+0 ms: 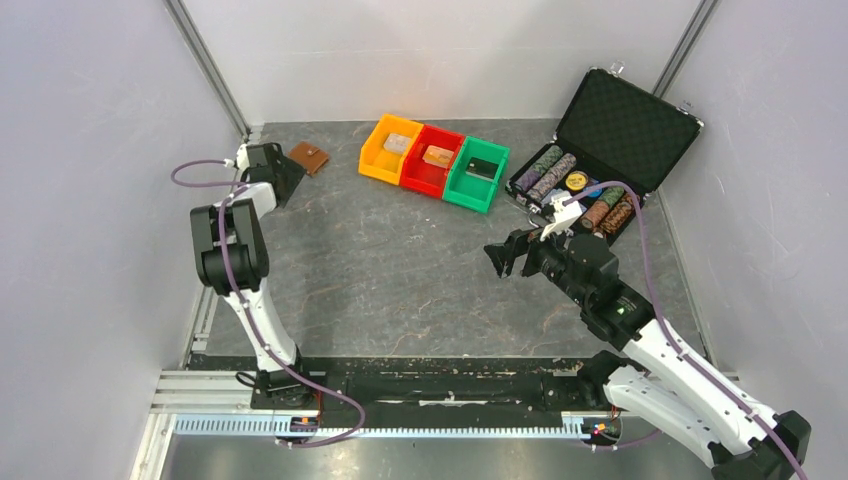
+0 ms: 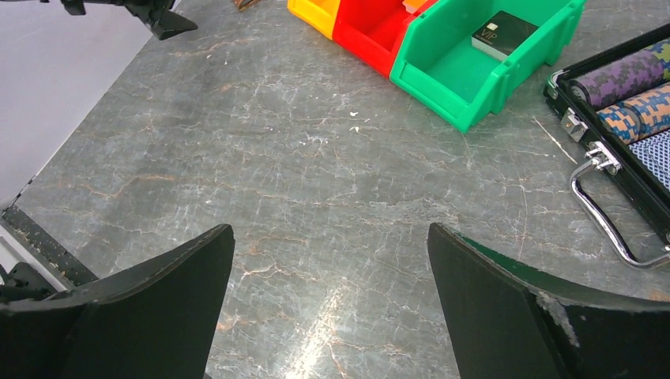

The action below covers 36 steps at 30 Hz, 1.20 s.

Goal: Take the credit cards out of the card holder
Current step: Move the card holder to the center of the board.

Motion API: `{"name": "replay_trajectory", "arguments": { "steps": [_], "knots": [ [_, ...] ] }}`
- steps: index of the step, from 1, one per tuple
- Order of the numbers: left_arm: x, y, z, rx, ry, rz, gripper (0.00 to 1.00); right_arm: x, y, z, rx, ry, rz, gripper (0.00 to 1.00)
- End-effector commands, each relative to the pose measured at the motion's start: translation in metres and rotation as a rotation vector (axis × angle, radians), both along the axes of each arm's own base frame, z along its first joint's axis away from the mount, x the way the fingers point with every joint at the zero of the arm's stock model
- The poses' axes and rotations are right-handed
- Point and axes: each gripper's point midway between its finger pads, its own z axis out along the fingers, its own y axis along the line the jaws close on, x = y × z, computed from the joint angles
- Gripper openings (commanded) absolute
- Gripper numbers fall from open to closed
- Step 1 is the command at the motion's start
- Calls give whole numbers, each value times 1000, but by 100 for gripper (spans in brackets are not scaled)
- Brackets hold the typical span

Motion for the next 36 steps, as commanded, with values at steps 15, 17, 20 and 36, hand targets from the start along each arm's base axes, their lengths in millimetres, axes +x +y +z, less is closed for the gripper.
{"name": "replay_trajectory", "arguments": {
  "steps": [15,17,20,36],
  "knots": [
    [81,10,-46,-136,-35,33,71,20,6,-11,-22,28,-45,95],
    [85,5,-52,-164,-32,15,67,22,5,-12,-22,29,-51,95],
    [87,-1,-60,-197,-25,-2,61,22,6,-16,-28,37,-53,95],
    [69,-5,-70,-193,63,-21,2,15,0,-19,0,35,-67,95]
  ]
}}
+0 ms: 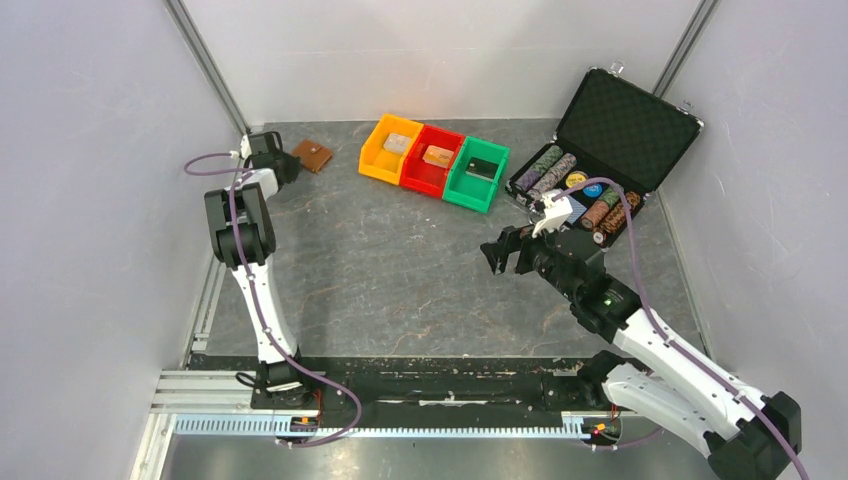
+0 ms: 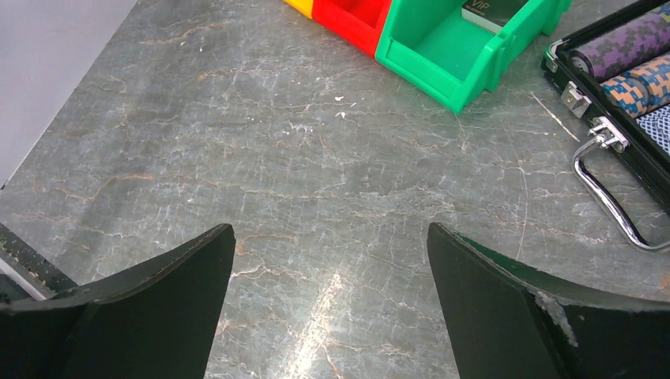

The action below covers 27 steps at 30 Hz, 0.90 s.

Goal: Take the credit cards out of the card holder
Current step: Move the card holder to the center of the board.

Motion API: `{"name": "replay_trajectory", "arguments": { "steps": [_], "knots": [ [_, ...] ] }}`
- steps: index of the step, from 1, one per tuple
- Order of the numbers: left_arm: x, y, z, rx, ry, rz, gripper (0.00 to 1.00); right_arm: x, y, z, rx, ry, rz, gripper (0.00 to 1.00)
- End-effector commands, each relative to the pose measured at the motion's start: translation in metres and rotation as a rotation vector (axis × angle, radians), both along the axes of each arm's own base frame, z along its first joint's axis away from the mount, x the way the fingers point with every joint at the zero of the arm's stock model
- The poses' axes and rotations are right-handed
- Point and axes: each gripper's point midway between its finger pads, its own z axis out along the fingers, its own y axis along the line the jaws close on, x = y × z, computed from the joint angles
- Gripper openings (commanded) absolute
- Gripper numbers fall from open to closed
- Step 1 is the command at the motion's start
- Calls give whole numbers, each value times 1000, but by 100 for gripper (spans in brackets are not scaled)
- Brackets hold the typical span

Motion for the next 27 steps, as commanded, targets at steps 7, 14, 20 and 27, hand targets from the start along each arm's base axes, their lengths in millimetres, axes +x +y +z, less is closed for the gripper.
{"name": "replay_trajectory", "arguments": {
  "steps": [7,14,20,27],
  "knots": [
    [-40,-20,-18,-18,141,-86,2,-5,-7,0,49,-32,-27,95],
    [-48,-27,5,-22,97,-111,2,-9,-9,0,50,-44,-20,95],
    [-71,-17,27,29,107,-47,2,-9,-11,3,57,-49,-31,95],
    [-95,-17,40,31,56,-4,2,-9,-8,2,57,-40,-20,95]
  ]
}}
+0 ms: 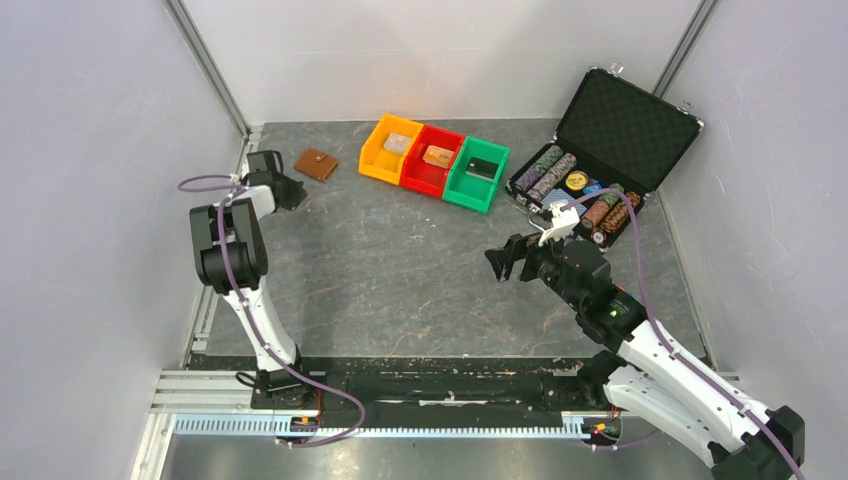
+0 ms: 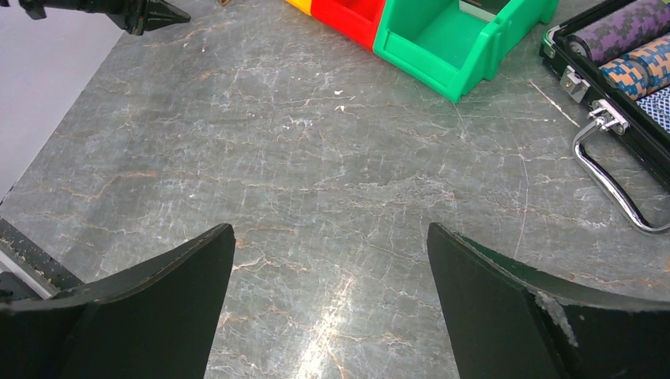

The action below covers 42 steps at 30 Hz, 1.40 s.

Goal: Take the credit cards out of the card holder
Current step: Move the card holder to the center of the board.

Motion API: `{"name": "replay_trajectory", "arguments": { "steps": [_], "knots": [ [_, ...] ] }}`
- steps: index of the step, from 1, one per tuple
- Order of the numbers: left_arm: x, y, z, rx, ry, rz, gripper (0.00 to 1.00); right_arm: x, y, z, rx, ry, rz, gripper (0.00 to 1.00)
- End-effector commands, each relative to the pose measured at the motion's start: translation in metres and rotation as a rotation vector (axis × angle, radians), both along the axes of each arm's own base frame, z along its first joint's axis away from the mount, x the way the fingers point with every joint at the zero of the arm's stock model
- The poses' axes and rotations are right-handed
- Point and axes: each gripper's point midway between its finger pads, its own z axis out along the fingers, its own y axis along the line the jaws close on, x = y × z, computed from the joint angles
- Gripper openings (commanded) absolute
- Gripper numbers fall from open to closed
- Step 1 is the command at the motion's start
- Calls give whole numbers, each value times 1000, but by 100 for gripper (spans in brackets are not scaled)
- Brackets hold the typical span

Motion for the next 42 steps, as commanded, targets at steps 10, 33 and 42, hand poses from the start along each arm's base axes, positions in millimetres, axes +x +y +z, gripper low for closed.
{"name": "replay_trajectory", "arguments": {
  "steps": [10,33,42],
  "knots": [
    [85,10,72,27,-259,-89,54,0,-1,12,31,-53,-4,95],
    [138,45,-2,-91,-213,-182,70,19,16,-5,19,-12,6,95],
    [112,27,-3,-117,-182,-265,68,18,19,3,52,-19,14,94]
  ]
}}
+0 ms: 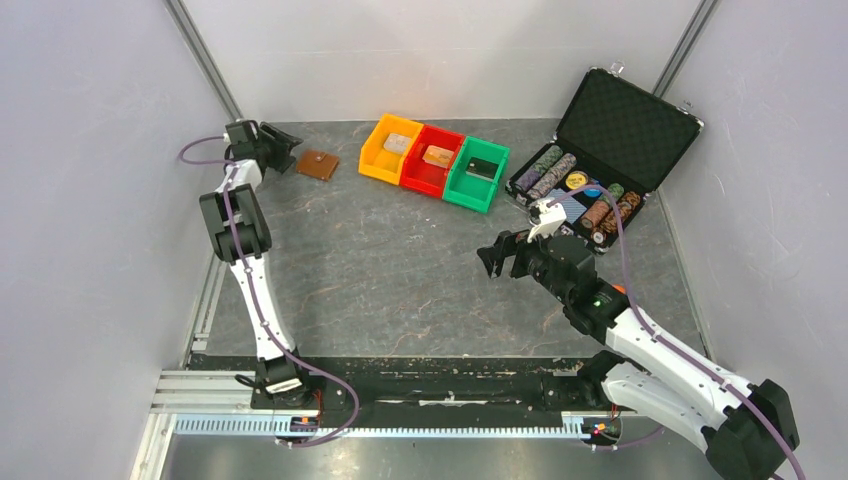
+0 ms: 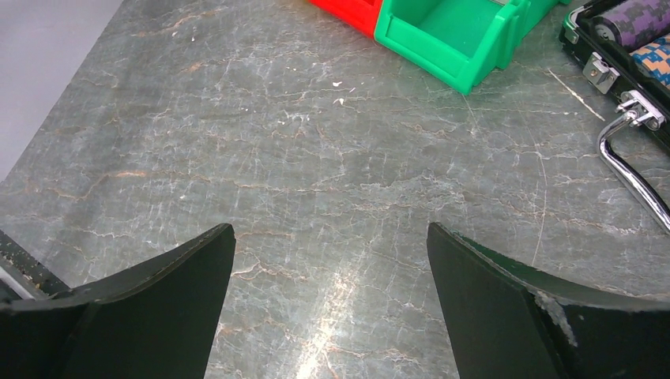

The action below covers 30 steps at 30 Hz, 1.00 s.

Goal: Take the credit cards out of the card holder
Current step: Move the card holder to the center of the board.

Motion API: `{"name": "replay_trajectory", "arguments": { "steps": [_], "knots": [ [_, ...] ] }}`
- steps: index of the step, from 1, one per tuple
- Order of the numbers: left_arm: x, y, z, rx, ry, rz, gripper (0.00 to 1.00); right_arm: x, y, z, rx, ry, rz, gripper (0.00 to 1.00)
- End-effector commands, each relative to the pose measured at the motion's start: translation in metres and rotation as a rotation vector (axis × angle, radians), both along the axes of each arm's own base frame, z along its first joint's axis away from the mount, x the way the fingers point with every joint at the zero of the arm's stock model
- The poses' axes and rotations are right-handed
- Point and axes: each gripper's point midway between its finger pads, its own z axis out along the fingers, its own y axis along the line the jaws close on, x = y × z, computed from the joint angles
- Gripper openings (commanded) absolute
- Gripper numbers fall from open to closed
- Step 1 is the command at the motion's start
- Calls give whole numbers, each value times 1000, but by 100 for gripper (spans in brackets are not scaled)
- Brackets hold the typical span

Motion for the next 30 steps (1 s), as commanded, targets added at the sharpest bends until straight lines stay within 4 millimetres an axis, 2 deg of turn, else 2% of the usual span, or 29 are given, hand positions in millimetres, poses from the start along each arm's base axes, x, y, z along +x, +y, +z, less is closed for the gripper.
{"name": "replay_trajectory", "arguments": {
  "steps": [1,16,24,30],
  "knots": [
    [-33,-15,-17,8,82,-96,68,3,7,26,65,-56,16,94],
    [-86,-34,-29,8,147,-152,54,-14,-8,37,80,-109,9,95],
    [-94,-39,-32,14,162,-154,42,-17,-11,37,85,-117,8,95],
    [-98,-45,-38,11,176,-165,26,-19,-14,39,92,-129,-1,95]
  ]
}}
